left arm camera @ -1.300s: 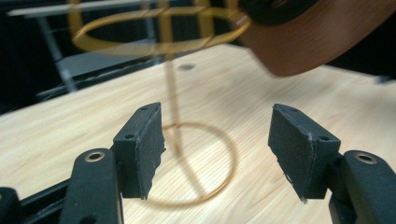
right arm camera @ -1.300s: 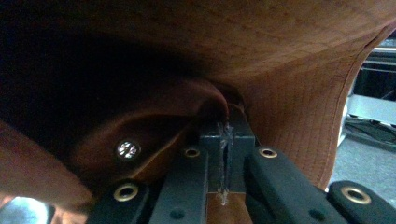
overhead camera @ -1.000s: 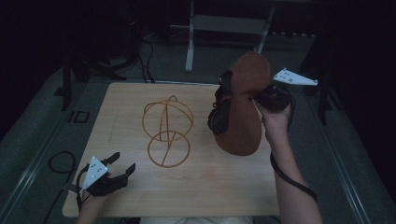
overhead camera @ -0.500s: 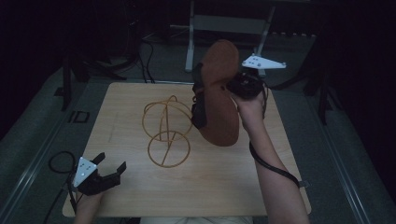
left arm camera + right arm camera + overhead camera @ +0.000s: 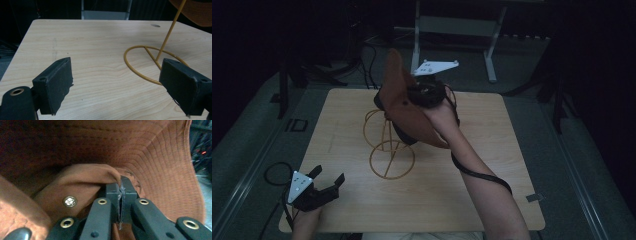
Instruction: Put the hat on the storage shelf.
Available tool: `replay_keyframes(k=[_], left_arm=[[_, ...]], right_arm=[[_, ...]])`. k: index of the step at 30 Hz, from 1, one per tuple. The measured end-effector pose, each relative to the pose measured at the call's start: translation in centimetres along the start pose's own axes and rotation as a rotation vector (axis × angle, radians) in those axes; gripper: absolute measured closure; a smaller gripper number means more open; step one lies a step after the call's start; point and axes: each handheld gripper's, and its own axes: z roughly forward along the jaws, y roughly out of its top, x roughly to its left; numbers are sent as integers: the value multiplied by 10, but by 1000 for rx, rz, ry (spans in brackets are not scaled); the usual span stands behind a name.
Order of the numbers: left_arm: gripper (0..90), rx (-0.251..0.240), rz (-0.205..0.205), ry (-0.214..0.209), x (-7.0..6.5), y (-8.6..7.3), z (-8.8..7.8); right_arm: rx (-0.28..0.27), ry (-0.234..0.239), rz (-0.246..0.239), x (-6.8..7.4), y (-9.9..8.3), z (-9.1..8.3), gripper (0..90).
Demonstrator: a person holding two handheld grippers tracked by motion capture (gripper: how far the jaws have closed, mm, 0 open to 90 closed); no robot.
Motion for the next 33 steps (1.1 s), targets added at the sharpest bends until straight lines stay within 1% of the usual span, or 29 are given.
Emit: replay_keyframes(k=[3, 4, 5, 6, 7, 8, 9, 10, 13, 14, 15, 16, 17, 18, 19, 21, 24, 26, 28, 29, 31, 32, 33], left_arm=[[124, -1, 2, -1, 0, 0, 0], [126, -3, -2, 1, 0, 0, -1], [126, -3, -2, 1, 0, 0, -1], [126, -4, -10, 1, 1, 0, -1], [128, -4, -13, 1, 1, -1, -1], [128, -4, -14, 1, 2, -1, -1], [129, -3, -14, -1, 2, -1, -1], [129, -5, -13, 0, 1, -1, -1], [128, -6, -12, 0, 1, -1, -1], [129, -7, -14, 0, 0, -1, -1], [128, -2, -13, -1, 0, -1, 0], [128, -2, -13, -1, 0, -1, 0], [128, -2, -14, -2, 0, -1, 0], [128, 0, -13, -2, 0, -1, 0], [128, -2, -11, 2, 0, -1, 0], [128, -5, -15, 3, 0, -1, -1], [128, -4, -21, 6, 2, -2, -1], [128, -2, -26, 7, 2, -2, -1], [129, 1, -26, 7, 2, -2, 0], [128, 0, -27, 7, 2, -3, 0], [128, 1, -27, 7, 2, -3, 0], [129, 1, -27, 9, 2, -3, 0], [129, 1, -27, 8, 2, -3, 0]], right_arm=[[51, 29, -10, 8, -4, 18, 864], [61, 37, -14, 10, -6, 22, 857], [61, 37, -14, 10, -6, 22, 857], [71, 44, -17, 12, -8, 27, 837], [83, 68, -20, 16, -11, 35, 692], [83, 73, -18, 17, -13, 37, 622], [96, 82, -17, 19, -14, 40, 578], [104, 90, -19, 20, -16, 43, 535], [89, 89, -26, 23, -20, 45, 486], [82, 86, -27, 24, -20, 44, 442], [81, 91, -38, 25, -21, 44, 412], [87, 82, -52, 28, -21, 45, 384], [93, 77, -70, 30, -21, 46, 332], [95, 84, -83, 33, -22, 48, 290], [103, 75, -93, 36, -21, 48, 275], [106, 56, -115, 39, -20, 46, 177], [100, 45, -124, 39, -17, 39, 135], [91, 61, -111, 38, -17, 33, 134], [82, 71, -111, 36, -18, 26, 119], [73, 81, -103, 34, -18, 23, 123], [47, 118, -75, 30, -21, 15, 136], [49, 121, -63, 28, -22, 13, 135], [64, 115, -58, 26, -23, 11, 134]])
